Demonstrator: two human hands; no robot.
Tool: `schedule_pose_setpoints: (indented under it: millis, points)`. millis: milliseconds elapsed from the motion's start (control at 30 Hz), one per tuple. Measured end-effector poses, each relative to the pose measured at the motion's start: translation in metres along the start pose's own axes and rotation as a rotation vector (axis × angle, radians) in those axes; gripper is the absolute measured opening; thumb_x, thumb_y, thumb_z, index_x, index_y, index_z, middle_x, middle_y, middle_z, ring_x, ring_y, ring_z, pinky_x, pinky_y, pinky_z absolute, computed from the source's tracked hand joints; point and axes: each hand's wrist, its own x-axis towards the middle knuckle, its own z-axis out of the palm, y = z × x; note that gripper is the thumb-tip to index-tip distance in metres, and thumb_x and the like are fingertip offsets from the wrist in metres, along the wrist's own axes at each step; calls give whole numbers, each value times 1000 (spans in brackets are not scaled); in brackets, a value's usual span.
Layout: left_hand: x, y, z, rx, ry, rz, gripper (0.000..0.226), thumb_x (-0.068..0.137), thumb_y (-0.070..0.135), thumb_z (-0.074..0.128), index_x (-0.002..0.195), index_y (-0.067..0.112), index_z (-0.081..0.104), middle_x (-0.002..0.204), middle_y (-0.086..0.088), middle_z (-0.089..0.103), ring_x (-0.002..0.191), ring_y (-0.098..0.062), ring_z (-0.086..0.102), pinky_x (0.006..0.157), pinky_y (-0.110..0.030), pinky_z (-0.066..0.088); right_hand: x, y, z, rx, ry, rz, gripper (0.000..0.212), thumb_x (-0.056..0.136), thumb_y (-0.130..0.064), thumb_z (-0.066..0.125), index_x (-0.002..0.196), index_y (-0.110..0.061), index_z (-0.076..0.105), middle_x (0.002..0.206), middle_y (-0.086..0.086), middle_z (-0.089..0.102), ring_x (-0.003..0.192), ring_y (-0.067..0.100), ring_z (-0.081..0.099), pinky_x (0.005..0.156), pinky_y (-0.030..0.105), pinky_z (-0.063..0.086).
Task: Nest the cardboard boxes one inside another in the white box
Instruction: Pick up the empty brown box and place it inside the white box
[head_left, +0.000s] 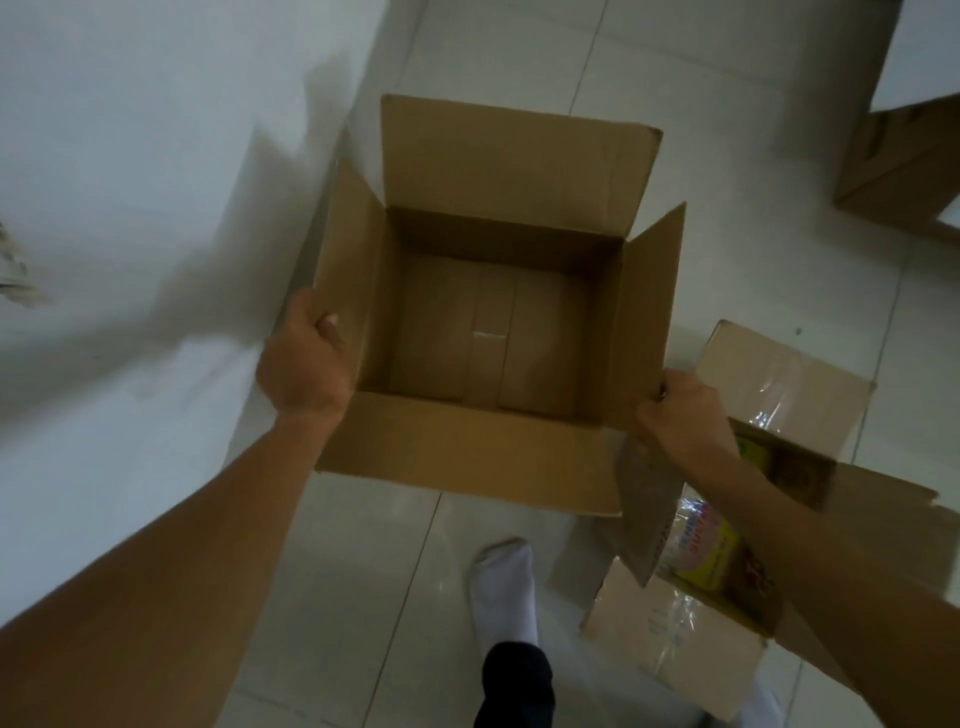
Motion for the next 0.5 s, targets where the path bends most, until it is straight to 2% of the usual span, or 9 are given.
schedule_pose_setpoints:
  millis: [67,133,300,500]
  points:
    - [8,5,1,23,4,30,26,94,17,48,119,12,53,98,-19,67,88,-40,61,65,-34,37,-5,2,4,72,1,41,17,79,-2,49,88,0,63,80,22,68,72,33,65,66,38,56]
    - [10,9,2,46,14,68,23,94,14,49,116,10,53,89,-21,67,81,-40,61,61,-33,33,-10,4,8,142,22,68,13,79,-1,49,85,1,61,81,25,68,74,37,67,71,46,58]
    - [11,10,4,80,7,115,27,95,14,48,121,9,51,87,-22,66,80,-41,61,61,-34,34,-17,9,12,195,29,102,7,83,-2,51,82,-5,57,79,19,68,72,33,69,66,38,58]
    - [12,8,3,83,-18,121,28,95,14,48,122,7,51,93,-23,66,85,-42,61,63,-35,36,-17,16,14,239,36,116,9,87,-7,52,83,-5,59,70,13,67,65,31,70,68,44,60]
